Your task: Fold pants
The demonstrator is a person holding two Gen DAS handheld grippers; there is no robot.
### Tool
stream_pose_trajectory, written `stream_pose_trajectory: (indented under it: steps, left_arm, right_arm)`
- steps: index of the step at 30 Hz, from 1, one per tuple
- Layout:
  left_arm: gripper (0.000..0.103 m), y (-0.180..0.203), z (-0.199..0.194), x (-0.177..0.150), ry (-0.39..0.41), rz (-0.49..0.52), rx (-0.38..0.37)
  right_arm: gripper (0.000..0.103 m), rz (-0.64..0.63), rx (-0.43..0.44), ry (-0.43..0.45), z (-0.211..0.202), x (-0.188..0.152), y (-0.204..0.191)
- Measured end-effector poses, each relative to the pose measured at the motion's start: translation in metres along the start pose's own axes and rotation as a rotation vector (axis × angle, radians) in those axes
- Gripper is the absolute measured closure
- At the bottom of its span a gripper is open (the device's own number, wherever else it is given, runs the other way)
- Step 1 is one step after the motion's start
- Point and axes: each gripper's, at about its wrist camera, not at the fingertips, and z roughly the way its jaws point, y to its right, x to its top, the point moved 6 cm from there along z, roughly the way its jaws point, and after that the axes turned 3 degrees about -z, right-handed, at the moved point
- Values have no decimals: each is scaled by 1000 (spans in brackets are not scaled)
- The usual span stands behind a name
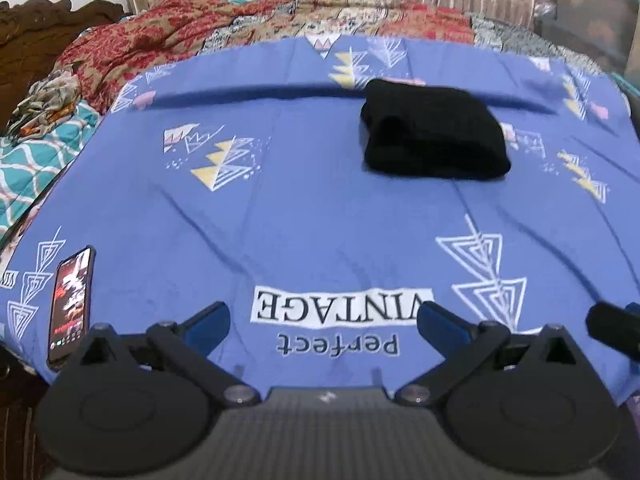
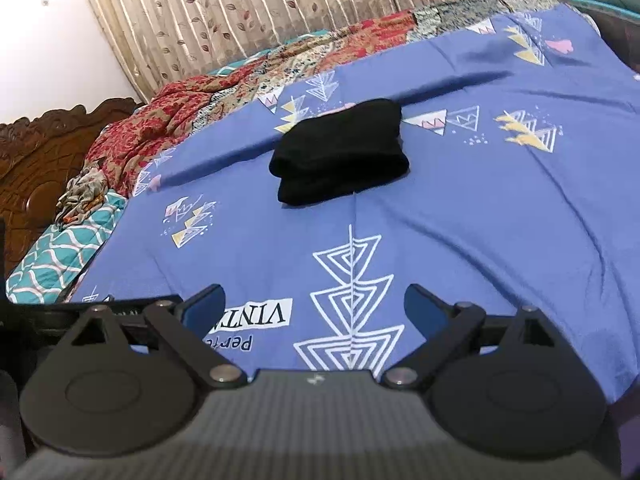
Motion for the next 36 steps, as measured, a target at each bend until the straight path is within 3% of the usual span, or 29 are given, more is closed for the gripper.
stream_pose_trajectory:
  steps: [20,36]
  left_arm:
    - [0,4,17,-5,-37,75,121]
    - [0,6,28,-4,-63,113,168]
  right_arm:
    - [5,99,23,-66,6,-12,16]
    - [5,150,50,-109,12,-15,31]
